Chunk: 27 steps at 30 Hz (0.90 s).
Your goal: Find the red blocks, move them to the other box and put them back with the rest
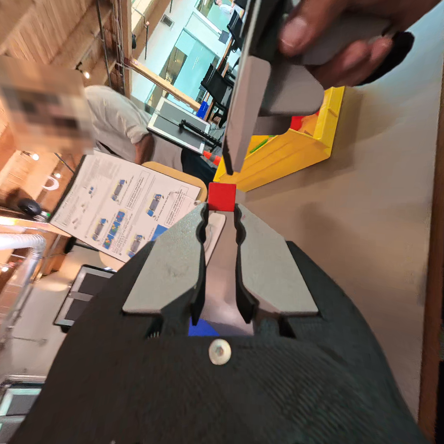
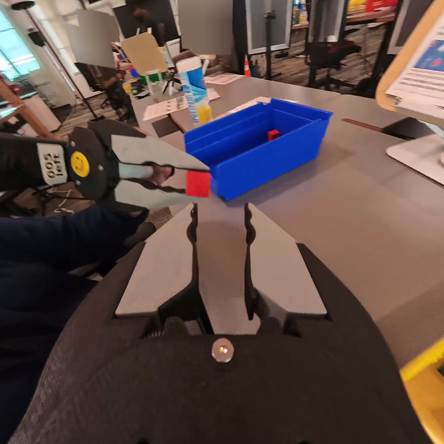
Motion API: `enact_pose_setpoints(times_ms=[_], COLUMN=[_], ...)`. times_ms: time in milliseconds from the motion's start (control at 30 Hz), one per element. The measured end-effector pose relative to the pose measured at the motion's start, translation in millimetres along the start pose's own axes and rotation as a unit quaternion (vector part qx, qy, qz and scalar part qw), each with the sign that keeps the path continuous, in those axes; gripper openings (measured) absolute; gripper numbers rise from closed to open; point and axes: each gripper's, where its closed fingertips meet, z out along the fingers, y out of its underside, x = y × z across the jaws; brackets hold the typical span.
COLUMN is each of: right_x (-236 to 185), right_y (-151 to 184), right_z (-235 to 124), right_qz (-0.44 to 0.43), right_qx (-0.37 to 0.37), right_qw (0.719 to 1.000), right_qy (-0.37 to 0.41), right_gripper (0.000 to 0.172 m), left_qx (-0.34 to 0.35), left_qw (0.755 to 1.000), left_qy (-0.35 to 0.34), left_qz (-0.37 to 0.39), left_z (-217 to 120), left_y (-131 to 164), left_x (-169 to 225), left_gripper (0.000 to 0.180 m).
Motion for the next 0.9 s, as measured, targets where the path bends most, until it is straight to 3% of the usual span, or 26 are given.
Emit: enact_pose_setpoints(times_ms=[200, 233, 300, 467, 633, 667, 767, 833, 900], right_x=[-27, -24, -13, -10, -3, 2, 39, 89, 152], right_y=[-2, 0, 3, 5, 2, -1, -17, -22, -11], right_z=[8, 11, 13, 15, 12, 8, -25, -61, -107], right_qz=[0.018, 0.023, 0.024, 0.069, 0.044, 0.041, 0.032, 0.009, -0.024], right_qx=[0.009, 0.007, 0.005, 0.011, 0.013, 0.02, 0.064, 0.085, 0.065], right_qw=[0.998, 0.998, 0.999, 0.995, 0.998, 0.998, 0.996, 0.98, 0.932], right_qy=[-0.061, -0.057, -0.038, -0.074, -0.048, -0.034, 0.052, 0.181, 0.355], right_gripper=[0.036, 0.038, 0.019, 0.019, 0.019, 0.019, 0.019, 0.018, 0.018], left_qx=[0.006, 0.003, -0.003, 0.004, 0.022, 0.04, 0.067, 0.055, 0.036], left_qw=[0.999, 0.999, 0.999, 1.0, 1.0, 0.999, 0.994, 0.99, 0.984], left_qy=[-0.006, -0.005, -0.006, -0.004, -0.007, -0.006, -0.015, -0.027, -0.025], left_qz=[0.036, 0.038, 0.034, 0.02, -0.007, -0.022, -0.085, -0.123, -0.171], left_z=[5, 7, 10, 13, 12, 8, -2, -4, -2], left_y=[-9, -8, -6, -5, -6, -8, -8, 1, 15], left_x=[11, 12, 14, 16, 13, 10, -10, -25, -35], left_gripper=[0.018, 0.019, 0.019, 0.019, 0.016, 0.003, 0.0, 0.0, 0.0])
